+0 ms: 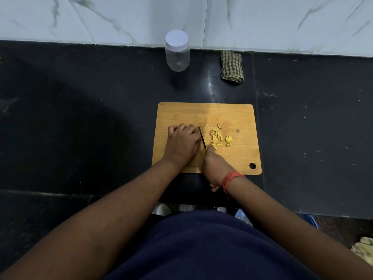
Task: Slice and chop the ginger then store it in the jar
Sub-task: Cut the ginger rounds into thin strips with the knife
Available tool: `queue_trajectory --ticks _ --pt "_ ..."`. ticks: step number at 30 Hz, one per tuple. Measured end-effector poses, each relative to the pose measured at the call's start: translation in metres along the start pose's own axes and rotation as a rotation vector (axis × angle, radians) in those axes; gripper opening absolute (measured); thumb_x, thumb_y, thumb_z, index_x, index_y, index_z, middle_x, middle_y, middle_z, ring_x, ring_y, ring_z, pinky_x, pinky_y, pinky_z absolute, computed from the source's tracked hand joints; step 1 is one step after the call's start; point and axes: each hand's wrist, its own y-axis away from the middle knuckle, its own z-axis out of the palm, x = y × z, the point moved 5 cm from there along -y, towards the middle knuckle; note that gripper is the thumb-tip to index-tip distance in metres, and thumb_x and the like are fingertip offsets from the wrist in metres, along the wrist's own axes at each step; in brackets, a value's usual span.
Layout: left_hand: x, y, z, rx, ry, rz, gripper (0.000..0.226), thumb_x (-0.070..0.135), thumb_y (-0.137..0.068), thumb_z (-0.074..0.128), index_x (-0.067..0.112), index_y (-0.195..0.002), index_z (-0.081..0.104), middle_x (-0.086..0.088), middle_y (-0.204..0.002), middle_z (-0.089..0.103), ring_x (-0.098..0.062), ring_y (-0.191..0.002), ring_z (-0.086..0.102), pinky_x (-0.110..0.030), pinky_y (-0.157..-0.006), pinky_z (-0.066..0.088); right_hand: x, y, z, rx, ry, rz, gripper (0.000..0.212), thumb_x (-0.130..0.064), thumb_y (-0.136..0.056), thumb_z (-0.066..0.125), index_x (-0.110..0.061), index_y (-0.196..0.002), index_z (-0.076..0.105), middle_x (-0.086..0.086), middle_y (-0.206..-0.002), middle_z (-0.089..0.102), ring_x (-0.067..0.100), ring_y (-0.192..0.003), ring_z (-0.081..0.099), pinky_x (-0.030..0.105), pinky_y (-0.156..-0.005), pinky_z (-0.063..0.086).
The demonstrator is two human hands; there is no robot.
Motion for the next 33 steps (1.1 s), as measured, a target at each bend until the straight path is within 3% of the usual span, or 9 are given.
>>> queue_trajectory --ticks 3,6,10,13,18,22,26,30,33 --pt "0.000 0.001 0.000 -0.001 0.015 -0.031 0.009 0.027 -0.087 0.066 0.020 -0.087 0.071 0.001 -0.094 0.064 -0.024 -0.088 0.058 -0.043 -0.081 0.038 0.012 0.002 0.007 -0.013 0.021 -0.018 0.059 0.003 -0.092 0.052 -0.001 -0.143 0.022 0.010 -0.079 0.054 0.028 -0.063 0.060 0.040 -0.046 0.053" --pt "-0.001 0.002 0.001 -0.015 0.021 -0.038 0.011 0.029 -0.089 0.065 0.022 -0.088 0.072 0.002 -0.096 0.064 -0.023 -0.091 0.058 -0.043 -0.083 0.038 0.019 0.005 0.007 -0.002 0.053 -0.056 0.043 0.008 -0.092 0.039 0.001 -0.134 0.030 0.020 -0.089 0.061 0.035 -0.079 0.065 0.040 -0.057 0.051" --pt "-0.001 0.002 0.000 -0.033 0.025 -0.052 0.011 0.030 -0.090 0.065 0.023 -0.088 0.073 0.004 -0.098 0.064 -0.021 -0.094 0.057 -0.042 -0.084 0.037 0.031 0.004 0.009 -0.019 0.111 -0.112 0.042 0.012 -0.089 0.035 0.002 -0.130 0.032 0.005 -0.066 0.048 0.018 -0.056 0.047 0.034 -0.051 0.037" --pt "0.000 0.003 0.001 -0.050 0.015 -0.066 0.010 0.030 -0.090 0.065 0.023 -0.091 0.073 0.004 -0.100 0.064 -0.021 -0.095 0.056 -0.042 -0.085 0.037 0.036 0.011 0.008 -0.043 0.130 -0.119 0.034 0.009 -0.091 0.035 -0.001 -0.124 0.034 0.002 -0.066 0.045 0.013 -0.055 0.043 0.031 -0.057 0.035" --pt "0.001 0.005 -0.001 -0.064 0.014 -0.069 0.014 0.030 -0.092 0.061 0.022 -0.098 0.071 0.003 -0.107 0.064 -0.021 -0.099 0.056 -0.041 -0.088 0.037 0.049 0.025 0.001 -0.085 0.118 -0.096 0.030 0.003 -0.096 0.036 -0.003 -0.125 0.037 0.001 -0.068 0.044 0.011 -0.056 0.043 0.020 -0.043 0.025" --pt "-0.001 0.007 -0.002 -0.071 0.015 -0.070 0.009 0.023 -0.091 0.064 0.024 -0.096 0.071 0.006 -0.105 0.064 -0.019 -0.098 0.057 -0.040 -0.089 0.034 0.039 0.028 -0.015 -0.009 0.039 -0.133 0.021 -0.004 -0.099 0.031 -0.013 -0.117 0.036 0.007 -0.078 0.050 0.025 -0.054 0.058 0.030 -0.034 0.046" --pt "-0.001 0.003 -0.004 -0.082 0.019 -0.082 0.008 0.027 -0.092 0.064 0.026 -0.093 0.071 0.010 -0.100 0.066 -0.017 -0.095 0.057 -0.041 -0.090 0.032 0.021 0.021 -0.015 -0.017 0.017 -0.117 0.018 -0.003 -0.099 0.029 -0.013 -0.113 0.035 0.012 -0.081 0.051 0.025 -0.038 0.056 0.033 -0.032 0.048" --pt "-0.003 0.003 -0.004 -0.064 0.014 -0.080 0.007 0.027 -0.090 0.065 0.024 -0.089 0.071 0.009 -0.097 0.068 -0.019 -0.092 0.058 -0.042 -0.087 0.032 0.008 0.011 -0.008 -0.048 0.014 -0.097 0.027 -0.002 -0.099 0.030 -0.008 -0.124 0.035 0.014 -0.081 0.051 0.023 -0.035 0.054 0.027 -0.031 0.043" --pt "-0.004 0.003 -0.004 -0.056 0.023 -0.086 0.007 0.027 -0.089 0.065 0.024 -0.086 0.071 0.010 -0.096 0.068 -0.019 -0.090 0.058 -0.041 -0.086 0.032 0.003 0.007 -0.006 -0.051 -0.001 -0.082 0.030 0.000 -0.097 0.030 -0.006 -0.125 0.036 0.016 -0.081 0.052 0.025 -0.039 0.054 0.033 -0.033 0.049"
